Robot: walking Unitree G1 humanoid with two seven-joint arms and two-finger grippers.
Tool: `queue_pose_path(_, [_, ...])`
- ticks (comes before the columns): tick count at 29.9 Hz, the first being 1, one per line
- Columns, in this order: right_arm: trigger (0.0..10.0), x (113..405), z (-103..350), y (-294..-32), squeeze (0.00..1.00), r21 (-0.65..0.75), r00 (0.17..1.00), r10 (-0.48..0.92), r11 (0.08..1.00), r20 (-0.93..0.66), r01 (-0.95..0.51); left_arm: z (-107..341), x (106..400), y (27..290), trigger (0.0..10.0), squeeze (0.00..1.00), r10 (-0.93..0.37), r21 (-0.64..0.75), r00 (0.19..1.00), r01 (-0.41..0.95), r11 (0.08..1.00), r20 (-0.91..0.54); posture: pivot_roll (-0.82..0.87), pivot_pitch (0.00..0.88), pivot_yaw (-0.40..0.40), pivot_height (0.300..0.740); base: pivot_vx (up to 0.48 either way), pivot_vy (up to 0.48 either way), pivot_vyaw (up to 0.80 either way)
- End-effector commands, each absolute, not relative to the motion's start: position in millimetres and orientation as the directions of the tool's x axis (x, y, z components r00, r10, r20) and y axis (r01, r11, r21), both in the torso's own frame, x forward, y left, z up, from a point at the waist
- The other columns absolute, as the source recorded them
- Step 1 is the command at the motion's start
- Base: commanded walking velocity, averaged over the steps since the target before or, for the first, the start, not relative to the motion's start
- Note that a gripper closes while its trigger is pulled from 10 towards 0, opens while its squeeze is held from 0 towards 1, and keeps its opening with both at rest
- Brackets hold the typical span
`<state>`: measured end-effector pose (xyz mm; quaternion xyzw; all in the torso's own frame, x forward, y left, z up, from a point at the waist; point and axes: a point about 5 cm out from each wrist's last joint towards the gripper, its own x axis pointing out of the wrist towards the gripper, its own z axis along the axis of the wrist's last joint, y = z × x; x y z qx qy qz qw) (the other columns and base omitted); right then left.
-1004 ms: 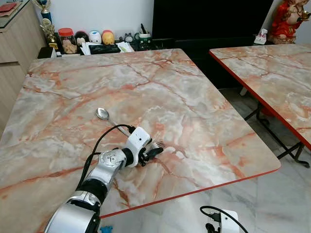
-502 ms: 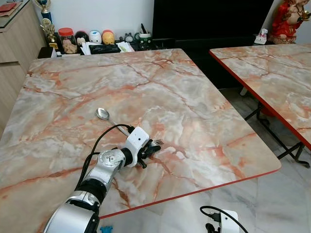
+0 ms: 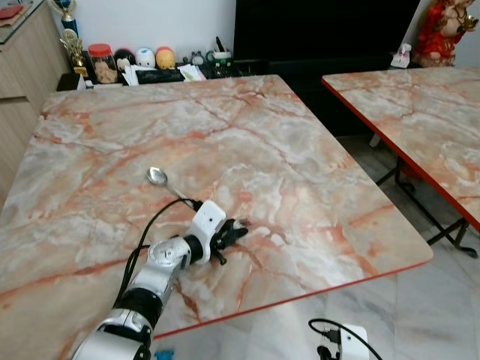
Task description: Setting the table
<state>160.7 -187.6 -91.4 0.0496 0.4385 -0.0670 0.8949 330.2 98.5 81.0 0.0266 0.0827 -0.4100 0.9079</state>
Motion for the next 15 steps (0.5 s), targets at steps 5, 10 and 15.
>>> queue_pose_path(5, [10.0,157,-93,-187,0.0,0.031,0.593,-0.074,0.986,-0.802,0.165,84,326,103,0.5,0.0,-0.77,-0.254,0.63,0.732,0.632,-0.099,0.09,0.0,-0.063,0.74,0.0,0.0,0.0])
queue_pose_path(10, [10.0,156,-93,-187,0.0,0.034,0.592,-0.072,0.986,-0.802,0.164,90,327,103,10.0,0.0,-0.776,-0.34,0.627,0.716,0.609,-0.068,0.09,0.0,-0.064,0.74,0.0,0.0,0.0])
queue_pose_path(15, [10.0,157,-93,-188,0.0,0.036,0.592,-0.069,0.986,-0.803,0.164,104,329,99,10.0,0.0,-0.761,-0.499,0.649,0.666,0.555,0.02,0.09,0.005,-0.067,0.74,0.0,0.0,0.0])
